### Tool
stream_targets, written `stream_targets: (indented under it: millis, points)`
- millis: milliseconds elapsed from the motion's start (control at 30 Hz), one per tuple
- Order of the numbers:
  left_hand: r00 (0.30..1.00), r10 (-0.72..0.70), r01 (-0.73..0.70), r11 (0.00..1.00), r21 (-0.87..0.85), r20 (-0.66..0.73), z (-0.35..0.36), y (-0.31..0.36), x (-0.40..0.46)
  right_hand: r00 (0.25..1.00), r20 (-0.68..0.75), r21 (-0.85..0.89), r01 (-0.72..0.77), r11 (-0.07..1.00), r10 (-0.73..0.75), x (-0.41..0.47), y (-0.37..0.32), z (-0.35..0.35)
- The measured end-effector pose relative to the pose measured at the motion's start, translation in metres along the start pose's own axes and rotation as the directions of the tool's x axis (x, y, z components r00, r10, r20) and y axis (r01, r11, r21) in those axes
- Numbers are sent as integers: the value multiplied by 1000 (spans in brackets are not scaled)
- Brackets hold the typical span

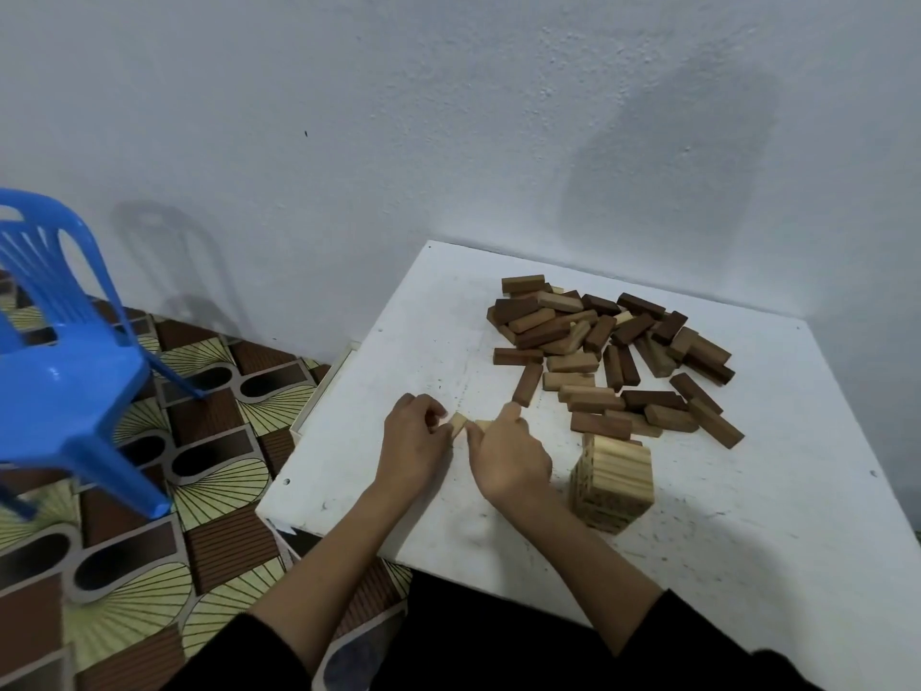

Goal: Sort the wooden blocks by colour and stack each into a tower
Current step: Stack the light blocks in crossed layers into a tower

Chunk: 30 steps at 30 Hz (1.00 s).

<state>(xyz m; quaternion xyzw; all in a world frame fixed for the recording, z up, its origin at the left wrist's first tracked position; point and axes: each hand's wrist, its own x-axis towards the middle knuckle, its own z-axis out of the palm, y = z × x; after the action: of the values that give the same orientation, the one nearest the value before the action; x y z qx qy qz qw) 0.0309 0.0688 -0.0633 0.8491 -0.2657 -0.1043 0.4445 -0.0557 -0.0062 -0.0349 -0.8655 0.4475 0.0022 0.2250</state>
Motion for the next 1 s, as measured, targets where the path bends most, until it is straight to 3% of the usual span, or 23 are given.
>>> stream_targets:
  millis: [67,167,300,600,800,1000]
  points:
    - [1000,17,-17,1000,3,13,1,0,-1,999,-40,75,8,997,-5,5,1,8]
    - [998,48,-49,999,19,50,1,1,-1,995,-94,-5,29,1000,-29,9,6,11]
    - [993,61,-65,997,40,100,1,1,0,974,-221,-33,-50,998,41,9,10,7]
    - [978,94,-86,995,-48,188,1,2,-4,991,-117,232,91,968,-65,6,15,14]
    - [904,216,-235,972,6,370,-13,-5,3,978,-92,491,209,846,-188,-1,28,15]
    - [869,259,-282,959,-8,421,-19,-8,9,957,-51,514,270,814,-285,1,35,25]
